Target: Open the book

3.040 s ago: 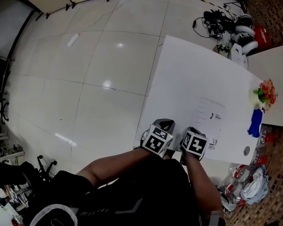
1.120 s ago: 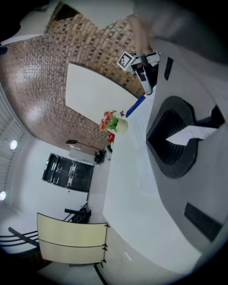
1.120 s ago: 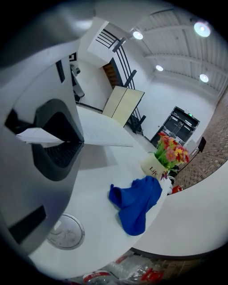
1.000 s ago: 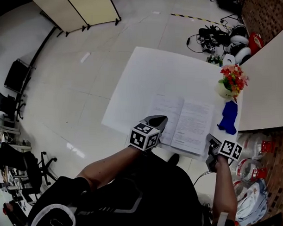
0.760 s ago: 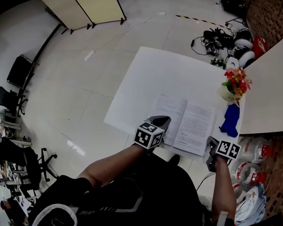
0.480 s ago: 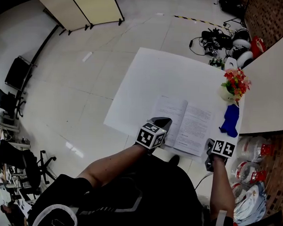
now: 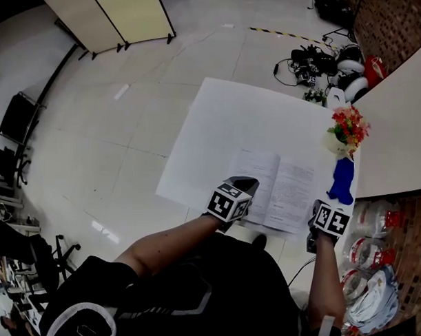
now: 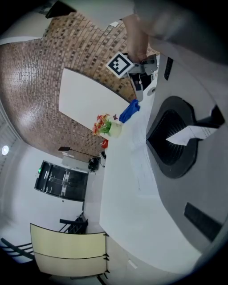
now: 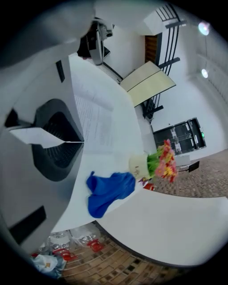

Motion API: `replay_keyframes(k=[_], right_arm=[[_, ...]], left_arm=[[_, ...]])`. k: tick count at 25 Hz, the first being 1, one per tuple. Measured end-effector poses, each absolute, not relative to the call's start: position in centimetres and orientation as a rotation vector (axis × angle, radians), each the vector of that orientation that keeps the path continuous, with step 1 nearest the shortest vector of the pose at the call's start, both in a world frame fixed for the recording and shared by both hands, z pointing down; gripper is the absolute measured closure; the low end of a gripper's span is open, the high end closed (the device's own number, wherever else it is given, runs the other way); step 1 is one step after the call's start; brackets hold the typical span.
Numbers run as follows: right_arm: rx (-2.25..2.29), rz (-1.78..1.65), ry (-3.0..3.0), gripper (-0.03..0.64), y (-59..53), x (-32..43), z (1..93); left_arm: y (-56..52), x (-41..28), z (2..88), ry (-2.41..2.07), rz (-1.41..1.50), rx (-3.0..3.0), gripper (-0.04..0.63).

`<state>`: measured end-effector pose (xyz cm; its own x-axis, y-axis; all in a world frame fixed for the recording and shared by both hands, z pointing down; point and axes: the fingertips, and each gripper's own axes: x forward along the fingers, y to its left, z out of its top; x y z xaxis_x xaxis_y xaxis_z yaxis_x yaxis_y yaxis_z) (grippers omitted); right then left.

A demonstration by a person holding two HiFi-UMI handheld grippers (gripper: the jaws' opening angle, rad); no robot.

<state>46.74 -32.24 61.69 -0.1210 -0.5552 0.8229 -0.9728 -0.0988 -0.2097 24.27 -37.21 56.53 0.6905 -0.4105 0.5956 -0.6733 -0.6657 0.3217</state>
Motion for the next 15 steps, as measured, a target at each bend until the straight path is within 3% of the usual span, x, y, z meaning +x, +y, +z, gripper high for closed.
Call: replay_keyframes(k=[8, 15], right_arm=[[1.616, 0.976, -1.973, 0.614, -36.0, 36.1, 54.6], [1.584, 0.847, -2.038, 0.614, -35.8, 33.7, 52.4]], left_arm=[[-37.8, 20.8, 54.5, -0.841, 0.600, 2.358, 0.594], [-37.2, 20.1, 52.1, -0.834, 0.572, 2.403, 0.594]])
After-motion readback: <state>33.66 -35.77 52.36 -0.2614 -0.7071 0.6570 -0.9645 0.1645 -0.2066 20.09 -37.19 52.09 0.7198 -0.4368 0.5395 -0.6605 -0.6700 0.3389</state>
